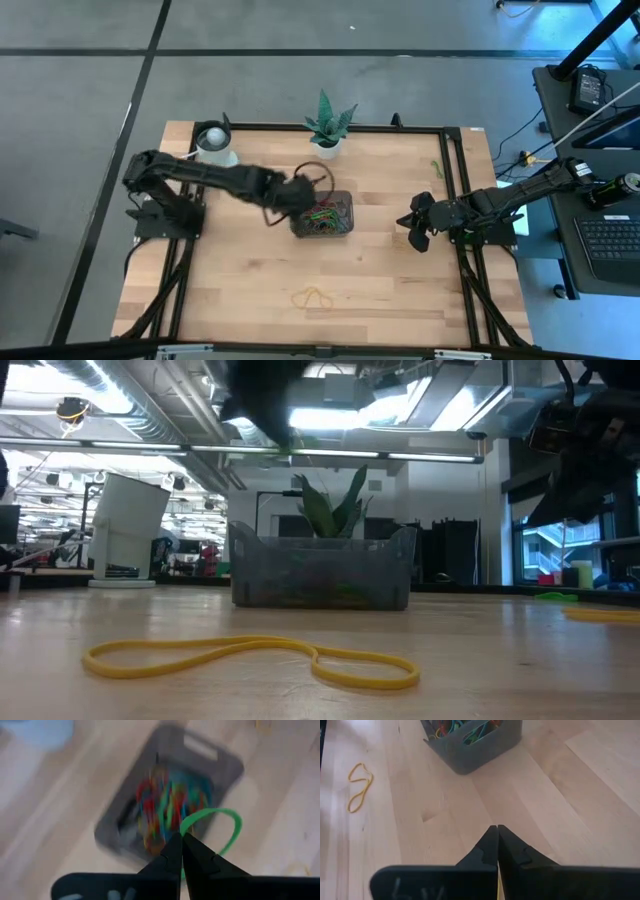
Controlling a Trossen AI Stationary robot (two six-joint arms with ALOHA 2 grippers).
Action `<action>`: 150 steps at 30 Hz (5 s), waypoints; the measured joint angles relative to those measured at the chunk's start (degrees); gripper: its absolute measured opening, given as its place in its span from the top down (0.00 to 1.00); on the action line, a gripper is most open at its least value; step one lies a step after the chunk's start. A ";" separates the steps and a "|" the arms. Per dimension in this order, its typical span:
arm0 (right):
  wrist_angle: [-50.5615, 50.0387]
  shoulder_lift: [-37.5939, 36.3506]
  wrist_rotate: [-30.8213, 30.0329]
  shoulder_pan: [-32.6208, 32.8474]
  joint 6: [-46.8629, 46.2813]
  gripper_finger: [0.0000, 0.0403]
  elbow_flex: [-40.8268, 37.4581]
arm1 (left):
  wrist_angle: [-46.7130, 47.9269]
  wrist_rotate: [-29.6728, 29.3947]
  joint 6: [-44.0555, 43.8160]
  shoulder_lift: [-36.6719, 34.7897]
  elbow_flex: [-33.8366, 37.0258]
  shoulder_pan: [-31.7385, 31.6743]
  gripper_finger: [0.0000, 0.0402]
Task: Pick and place rubber bands into bin
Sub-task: Put the green rubber band into the black bin
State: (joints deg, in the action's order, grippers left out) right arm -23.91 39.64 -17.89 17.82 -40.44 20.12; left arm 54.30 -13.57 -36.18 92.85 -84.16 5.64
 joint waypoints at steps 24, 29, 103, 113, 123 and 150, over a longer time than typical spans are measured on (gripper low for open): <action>0.46 0.00 0.09 -0.01 0.10 1.00 0.00 | -18.70 11.25 3.94 25.73 -0.02 -7.36 0.99; 0.26 -0.01 0.13 0.01 0.27 1.00 0.00 | -18.75 8.73 2.36 24.99 0.02 -6.85 0.90; -39.87 41.01 -0.20 -62.36 4.76 0.79 37.33 | -29.11 -1.93 23.45 -58.57 59.80 0.53 1.00; -36.90 45.88 2.62 -72.32 7.59 0.61 26.94 | -29.11 -1.76 17.76 -58.57 59.80 0.53 1.00; -22.25 45.88 2.67 -76.00 11.39 0.60 18.43 | -29.25 -1.76 13.53 -58.55 59.80 0.53 1.00; -19.18 38.93 10.67 -79.58 19.75 0.99 15.22 | -30.18 -1.87 12.04 -58.52 59.82 0.53 1.00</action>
State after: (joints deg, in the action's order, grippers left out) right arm -43.09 78.57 -7.22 -61.76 -20.69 35.34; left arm 24.12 -15.45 -24.14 34.33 -24.34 6.17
